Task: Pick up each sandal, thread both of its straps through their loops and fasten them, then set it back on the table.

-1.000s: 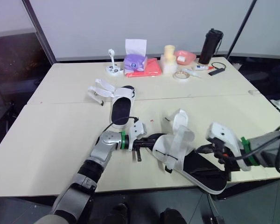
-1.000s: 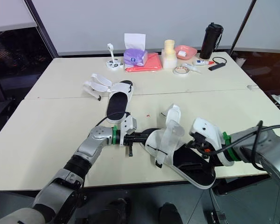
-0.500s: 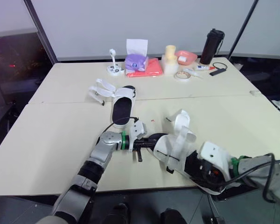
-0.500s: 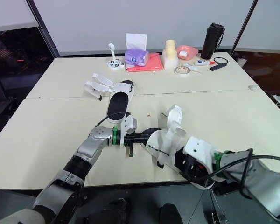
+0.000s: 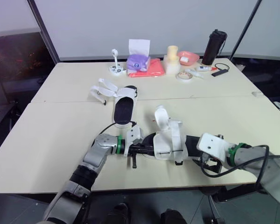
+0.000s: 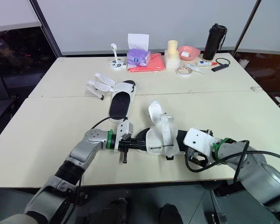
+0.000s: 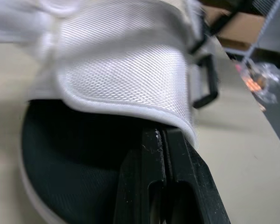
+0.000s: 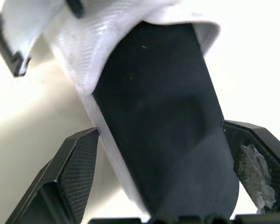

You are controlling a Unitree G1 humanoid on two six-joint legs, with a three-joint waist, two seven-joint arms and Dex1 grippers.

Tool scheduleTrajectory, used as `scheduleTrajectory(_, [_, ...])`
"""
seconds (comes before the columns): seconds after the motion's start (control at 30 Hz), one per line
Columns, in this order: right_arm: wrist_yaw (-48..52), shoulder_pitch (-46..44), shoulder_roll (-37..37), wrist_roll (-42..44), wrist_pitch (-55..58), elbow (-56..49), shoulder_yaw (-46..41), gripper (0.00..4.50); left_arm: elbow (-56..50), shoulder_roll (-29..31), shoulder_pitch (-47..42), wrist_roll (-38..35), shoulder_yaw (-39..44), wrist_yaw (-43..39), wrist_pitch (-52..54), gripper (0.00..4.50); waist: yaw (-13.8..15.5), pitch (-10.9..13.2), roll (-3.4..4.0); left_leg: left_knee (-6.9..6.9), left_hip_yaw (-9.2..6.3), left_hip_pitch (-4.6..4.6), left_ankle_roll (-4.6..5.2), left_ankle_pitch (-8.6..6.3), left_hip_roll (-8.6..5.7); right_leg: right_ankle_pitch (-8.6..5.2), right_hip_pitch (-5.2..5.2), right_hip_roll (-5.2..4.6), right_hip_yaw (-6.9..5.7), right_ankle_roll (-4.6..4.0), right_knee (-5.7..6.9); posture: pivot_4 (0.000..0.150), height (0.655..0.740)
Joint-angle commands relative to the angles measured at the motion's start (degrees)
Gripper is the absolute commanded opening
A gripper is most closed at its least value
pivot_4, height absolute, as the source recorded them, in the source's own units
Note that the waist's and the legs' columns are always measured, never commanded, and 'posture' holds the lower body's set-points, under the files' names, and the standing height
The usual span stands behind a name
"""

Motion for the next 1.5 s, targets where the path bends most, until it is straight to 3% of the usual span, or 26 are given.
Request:
scheduleTrajectory(0.03, [1.81, -2.33, -0.42, -2.67, -3.21, 2.40, -0.18, 4.47, -1.44, 0.72, 0.57, 0.57, -0.87, -0.13, -0.46, 0.00, 0.03, 0.00, 0.00, 0.00, 0.00, 0.00, 0.00, 0.00, 0.00, 0.00, 0.00, 0.00, 0.00, 0.00, 0.00, 0.150, 0.7344])
scheduleTrajectory(0.3, [5.02, -1.23, 0.65, -3.51, -2.81, 1.24, 0.19, 4.47, 2.99, -2.26, -1.62, 3.88, 1.06, 8.87, -9.35, 0.00, 0.08, 0.01, -0.01, 0.01, -0.01, -0.01, 0.00, 0.00, -0.01, 0.00, 0.01, 0.00, 0.00, 0.00, -0.02, 0.150, 0.7344])
scheduleTrajectory(0.57, [6.04, 0.18, 1.13, -3.19, -0.88, -0.11, -2.28, 4.47, 7.51, -1.99, -1.54, 8.49, -1.89, 10.45, -18.50, 0.00, 0.12, 0.01, 0.00, 0.00, 0.00, -0.02, 0.00, 0.00, -0.02, 0.00, 0.00, -0.01, -0.01, 0.01, -0.02, 0.150, 0.7344])
scheduleTrajectory(0.7, [8.68, 0.03, 1.92, 2.21, 4.31, -1.43, -9.09, 4.47, 8.12, -1.57, -1.16, 9.16, -2.79, 9.09, -18.13, 0.00, 0.11, 0.00, 0.00, 0.01, 0.00, -0.02, 0.00, 0.00, -0.02, 0.00, 0.02, -0.01, -0.01, 0.01, -0.03, 0.150, 0.7344])
scheduleTrajectory(0.87, [14.71, -3.04, 6.35, 19.36, 20.54, -5.42, -22.40, 4.47, 8.64, -1.17, -0.98, 9.22, -3.65, 7.65, -16.74, 0.00, 0.07, 0.00, -0.01, 0.00, -0.01, -0.01, 0.02, -0.01, -0.02, 0.00, 0.04, -0.01, -0.02, 0.01, -0.03, 0.150, 0.7344])
scheduleTrajectory(1.03, [16.16, -4.87, 12.85, 34.49, 37.28, -6.38, -29.65, 4.47, 9.56, -1.77, -1.62, 9.01, -3.51, 7.62, -16.29, 0.00, 0.17, -0.01, -0.03, 0.02, -0.05, 0.00, 0.05, -0.02, -0.01, 0.00, 0.09, 0.00, -0.05, 0.01, -0.03, 0.150, 0.7344])
scheduleTrajectory(1.23, [12.39, -4.67, 19.53, 40.65, 44.40, -4.23, -31.88, 4.47, 10.57, -2.02, -2.45, 8.97, -3.16, 7.39, -16.67, 0.00, 0.17, -0.02, -0.03, 0.02, -0.04, 0.00, 0.05, -0.03, -0.02, 0.00, 0.09, -0.01, -0.04, 0.01, -0.03, 0.150, 0.7344])
scheduleTrajectory(1.5, [8.73, -2.91, 22.34, 39.72, 39.62, 1.53, -25.33, 4.47, 10.66, -2.03, -2.75, 8.86, -2.86, 6.94, -16.62, 0.00, 0.17, -0.03, -0.02, 0.03, -0.03, 0.02, 0.05, -0.03, -0.03, 0.00, 0.10, -0.01, -0.04, 0.01, -0.03, 0.150, 0.7344])
